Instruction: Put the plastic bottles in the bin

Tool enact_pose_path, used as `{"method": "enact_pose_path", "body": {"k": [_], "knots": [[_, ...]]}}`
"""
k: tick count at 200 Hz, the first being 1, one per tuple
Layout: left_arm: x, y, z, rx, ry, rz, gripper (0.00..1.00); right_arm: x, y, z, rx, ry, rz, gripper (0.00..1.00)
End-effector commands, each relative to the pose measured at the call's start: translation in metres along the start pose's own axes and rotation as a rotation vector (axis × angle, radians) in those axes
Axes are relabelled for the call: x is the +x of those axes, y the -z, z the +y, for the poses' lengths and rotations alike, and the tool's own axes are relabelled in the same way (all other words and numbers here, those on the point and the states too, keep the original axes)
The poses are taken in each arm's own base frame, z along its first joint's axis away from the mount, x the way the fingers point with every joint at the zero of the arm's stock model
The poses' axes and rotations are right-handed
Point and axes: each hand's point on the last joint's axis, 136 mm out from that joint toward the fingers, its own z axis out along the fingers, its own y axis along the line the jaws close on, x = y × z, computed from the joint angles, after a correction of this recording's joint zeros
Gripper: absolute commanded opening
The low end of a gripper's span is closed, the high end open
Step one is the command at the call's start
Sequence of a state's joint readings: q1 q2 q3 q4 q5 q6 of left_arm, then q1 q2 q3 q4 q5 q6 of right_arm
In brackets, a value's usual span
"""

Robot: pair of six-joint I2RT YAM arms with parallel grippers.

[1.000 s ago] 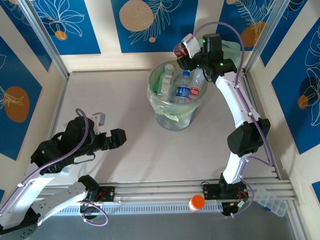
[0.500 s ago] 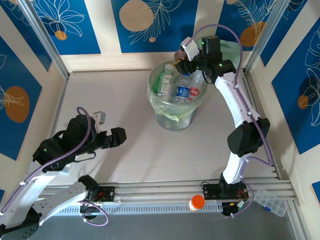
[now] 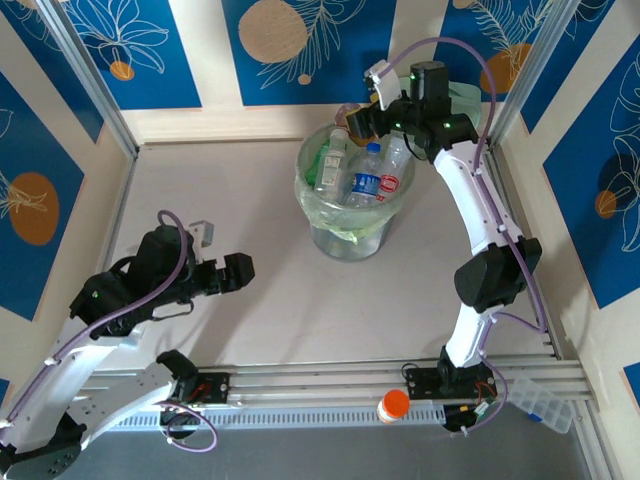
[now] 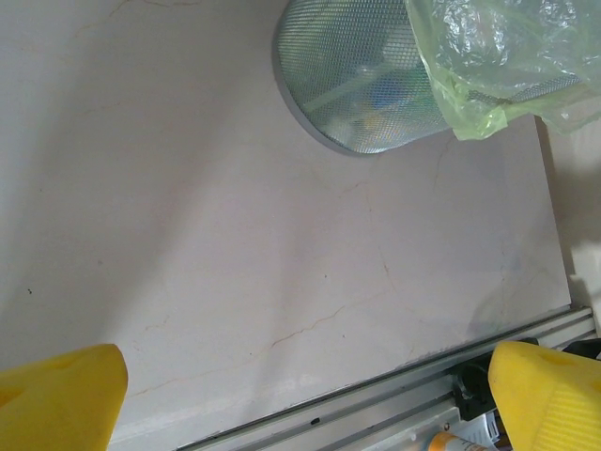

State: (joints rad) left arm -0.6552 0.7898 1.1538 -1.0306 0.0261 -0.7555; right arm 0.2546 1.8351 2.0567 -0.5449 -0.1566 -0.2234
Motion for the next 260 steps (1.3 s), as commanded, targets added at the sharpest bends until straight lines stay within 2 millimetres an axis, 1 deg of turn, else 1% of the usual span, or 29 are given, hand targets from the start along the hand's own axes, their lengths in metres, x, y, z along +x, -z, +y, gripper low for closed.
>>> {"method": "enact_pose_path", "body": {"k": [1,20,36,54,67,92,103,113,136,156,181,194,210,221,227,232,234,235,236,237,250,260], "knots": [[-0.008,0.007,-0.006,0.026,-0.011,-0.025,0.99,-0.014,-0.006,0.003,-0.054,-0.070,-0.048,0.69],[-0.007,0.007,-0.004,0.021,-0.007,-0.023,0.99,-0.007,-0.020,0.002,-0.047,-0.091,-0.022,0.61],[-0.008,0.008,-0.005,0.022,-0.005,-0.027,0.99,0.003,-0.035,0.006,-0.054,-0.103,0.013,0.60],[-0.008,0.009,-0.003,0.013,-0.005,-0.025,0.99,0.019,-0.051,0.011,-0.052,-0.101,0.064,0.58],[-0.008,0.010,-0.003,0.010,-0.006,-0.027,0.99,0.033,-0.061,0.009,-0.030,-0.111,0.108,0.55],[-0.008,0.013,-0.001,0.005,-0.004,-0.032,0.98,0.057,-0.069,0.000,0.011,-0.159,0.187,0.50],[-0.008,0.013,0.000,0.003,-0.002,-0.033,0.99,0.062,-0.069,0.000,0.008,-0.170,0.201,0.49],[-0.007,0.014,0.002,-0.001,0.001,-0.036,0.99,0.062,-0.070,0.002,-0.001,-0.172,0.201,0.49],[-0.008,0.014,0.002,-0.002,0.004,-0.039,0.99,0.048,-0.066,0.009,-0.022,-0.158,0.163,0.49],[-0.010,0.013,0.001,0.002,0.003,-0.047,0.99,0.026,-0.058,0.011,-0.027,-0.150,0.110,0.52],[-0.014,0.014,-0.001,0.004,-0.005,-0.060,0.98,-0.012,-0.038,0.006,-0.001,-0.145,0.024,0.64],[-0.017,0.014,-0.004,0.015,-0.012,-0.067,0.99,-0.030,-0.025,0.004,0.012,-0.134,-0.019,0.67],[-0.020,0.015,-0.008,0.028,-0.033,-0.071,0.99,-0.048,-0.007,0.000,0.035,-0.141,-0.062,0.69],[-0.022,0.015,-0.012,0.034,-0.053,-0.073,0.99,-0.055,0.004,-0.002,0.051,-0.147,-0.078,0.72],[-0.023,0.016,-0.014,0.043,-0.067,-0.072,0.99,-0.059,0.010,-0.004,0.066,-0.146,-0.085,0.75],[-0.023,0.016,-0.018,0.058,-0.084,-0.065,0.99,-0.061,0.015,-0.004,0.077,-0.142,-0.089,0.81],[-0.023,0.016,-0.020,0.066,-0.092,-0.061,0.99,-0.062,0.017,-0.004,0.081,-0.142,-0.090,0.86],[-0.023,0.016,-0.022,0.070,-0.096,-0.059,0.99,-0.064,0.020,-0.004,0.087,-0.142,-0.093,0.94],[-0.023,0.017,-0.022,0.074,-0.101,-0.058,0.99,-0.064,0.020,-0.004,0.087,-0.142,-0.093,0.94],[-0.023,0.017,-0.023,0.077,-0.103,-0.055,0.99,-0.065,0.023,-0.003,0.092,-0.139,-0.095,0.99],[-0.026,0.016,-0.033,0.103,-0.151,-0.035,0.99,-0.071,0.037,0.000,0.136,-0.122,-0.105,0.99],[-0.029,0.017,-0.035,0.094,-0.178,-0.038,0.99,-0.074,0.047,0.005,0.164,-0.107,-0.111,0.99]]}}
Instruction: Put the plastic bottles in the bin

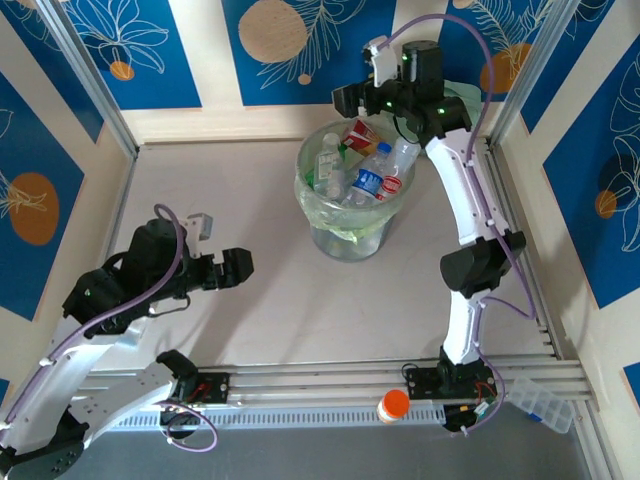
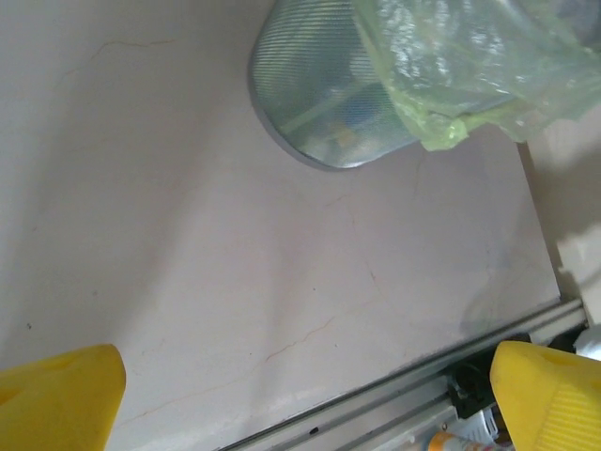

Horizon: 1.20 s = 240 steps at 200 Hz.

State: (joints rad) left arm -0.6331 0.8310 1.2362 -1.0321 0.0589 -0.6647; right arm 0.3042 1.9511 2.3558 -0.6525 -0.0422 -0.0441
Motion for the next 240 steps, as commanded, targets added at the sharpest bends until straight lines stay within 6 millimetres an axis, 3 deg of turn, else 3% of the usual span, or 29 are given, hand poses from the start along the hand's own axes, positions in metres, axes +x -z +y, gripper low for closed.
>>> {"method": "enact_pose_path", "body": {"k": [1,16,34,67,89,102,112,131,159,188,208,240], "knots": [[-0.016,0.006,-0.018,0.054,-0.102,-0.019,0.99,-0.030,0.048,0.008,0.082,0.030,-0.067,0.99],[-0.028,0.012,-0.015,0.016,-0.149,-0.073,0.99,-0.033,0.068,0.018,0.077,0.001,-0.083,0.99],[-0.044,0.021,0.005,-0.111,-0.153,-0.162,0.99,-0.031,0.099,0.026,0.094,-0.080,-0.125,0.99],[-0.072,0.033,0.043,-0.341,-0.211,-0.346,0.99,-0.002,0.141,0.029,0.192,-0.133,-0.229,0.99],[-0.082,0.021,0.043,-0.333,-0.405,-0.486,0.99,0.027,0.182,-0.009,0.390,-0.180,-0.333,0.99],[-0.084,0.014,0.043,-0.329,-0.496,-0.558,0.99,0.057,0.208,-0.042,0.527,-0.291,-0.338,0.99],[-0.082,0.007,0.059,-0.405,-0.508,-0.576,0.99,0.083,0.218,-0.057,0.575,-0.325,-0.305,0.99],[-0.073,-0.011,0.092,-0.556,-0.538,-0.586,0.99,0.147,0.209,-0.064,0.552,-0.288,-0.160,0.99],[-0.050,-0.041,0.110,-0.539,-0.643,-0.689,0.99,0.235,0.183,-0.049,0.430,-0.229,-0.008,0.99],[-0.013,-0.079,0.158,-0.634,-0.668,-0.533,0.99,0.313,0.159,-0.032,0.340,-0.228,0.098,0.99],[0.004,-0.090,0.182,-0.655,-0.651,-0.460,0.99,0.350,0.151,-0.037,0.367,-0.279,0.153,0.99],[0.004,-0.083,0.221,-0.731,-0.481,-0.544,0.99,0.374,0.135,-0.048,0.385,-0.323,0.142,0.99]]}}
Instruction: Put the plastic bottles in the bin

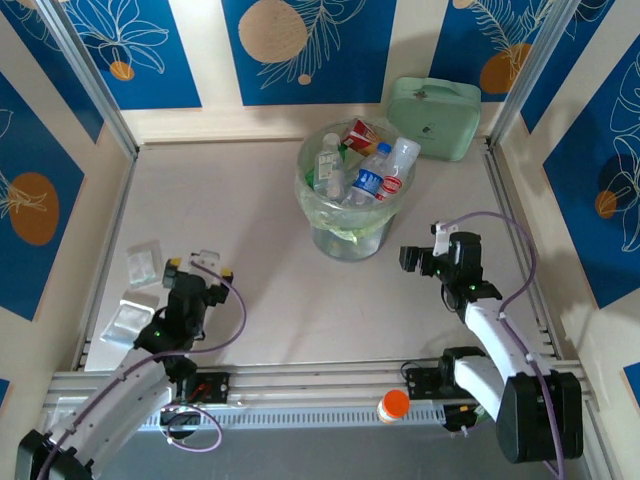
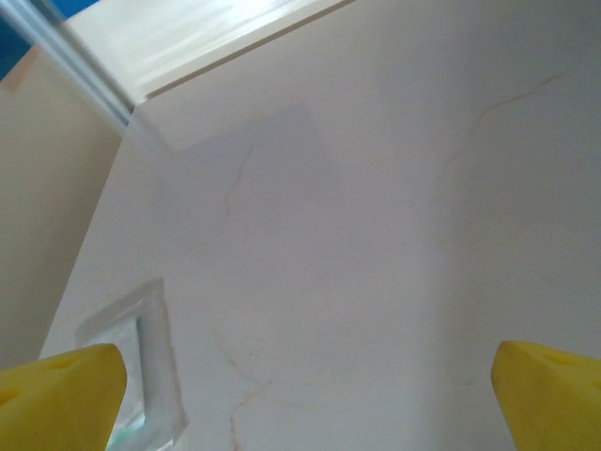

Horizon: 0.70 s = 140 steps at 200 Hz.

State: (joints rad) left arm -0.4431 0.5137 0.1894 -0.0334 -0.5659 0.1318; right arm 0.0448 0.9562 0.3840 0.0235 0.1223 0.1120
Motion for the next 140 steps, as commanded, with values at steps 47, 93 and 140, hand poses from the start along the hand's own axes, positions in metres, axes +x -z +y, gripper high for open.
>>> {"method": "enact_pose_path", "body": {"k": [47,93,140], "knots": [[-0.005,-0.033,0.049,-0.163,0.310,-0.142,0.99,-0.037,-0.038,-0.018,0.000,-0.081,-0.127,0.99],[-0.020,-0.075,0.044,-0.110,0.376,-0.194,0.99,-0.062,-0.049,-0.020,-0.051,-0.032,-0.274,0.99],[-0.014,-0.124,0.017,0.009,0.323,-0.133,0.99,-0.046,-0.051,-0.037,-0.015,-0.070,-0.391,0.99]]}}
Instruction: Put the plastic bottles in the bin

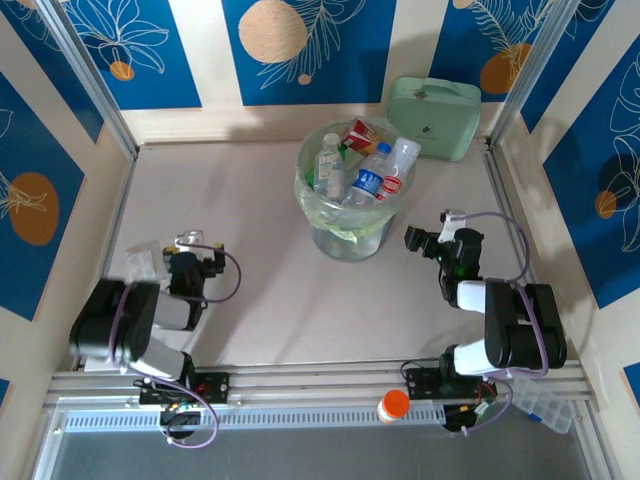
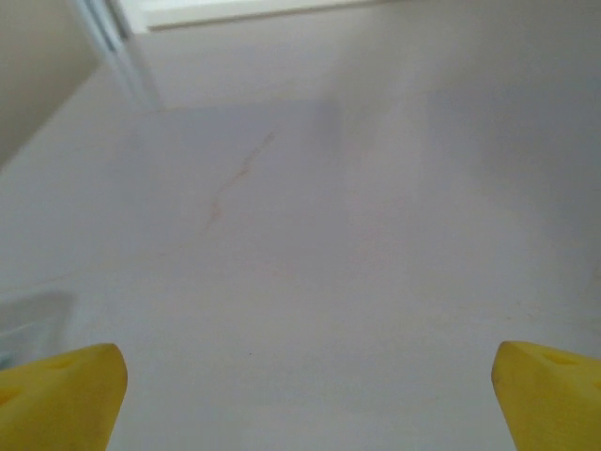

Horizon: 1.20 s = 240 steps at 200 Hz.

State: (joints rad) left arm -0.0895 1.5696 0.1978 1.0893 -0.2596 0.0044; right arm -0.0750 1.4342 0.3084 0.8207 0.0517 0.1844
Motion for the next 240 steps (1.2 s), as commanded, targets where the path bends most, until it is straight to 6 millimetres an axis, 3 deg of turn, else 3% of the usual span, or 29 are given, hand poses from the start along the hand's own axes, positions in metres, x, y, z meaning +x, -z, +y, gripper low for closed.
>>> {"method": "enact_pose_path", "body": {"k": [1,19,39,104,122,240], "knots": [[-0.043,-0.007,-0.004,0.045,0.040,-0.104,0.99,-0.016,0.002,0.001,-0.024,0.013,-0.142,0.99],[-0.046,-0.021,-0.018,0.105,0.000,-0.084,0.99,-0.018,-0.003,-0.002,0.035,0.022,-0.117,0.99],[-0.044,-0.025,-0.012,0.070,0.013,-0.056,0.99,-0.017,-0.023,-0.002,0.142,0.074,-0.037,0.99],[-0.043,-0.029,-0.019,0.073,-0.026,-0.029,0.99,-0.016,-0.024,-0.001,0.135,0.080,-0.033,0.99],[-0.043,-0.028,-0.029,0.136,-0.041,-0.028,0.99,-0.017,-0.023,-0.001,0.127,0.076,-0.034,0.99],[-0.045,-0.022,-0.032,0.137,-0.058,-0.059,0.99,-0.016,-0.022,0.002,0.126,0.091,-0.041,0.99]]}}
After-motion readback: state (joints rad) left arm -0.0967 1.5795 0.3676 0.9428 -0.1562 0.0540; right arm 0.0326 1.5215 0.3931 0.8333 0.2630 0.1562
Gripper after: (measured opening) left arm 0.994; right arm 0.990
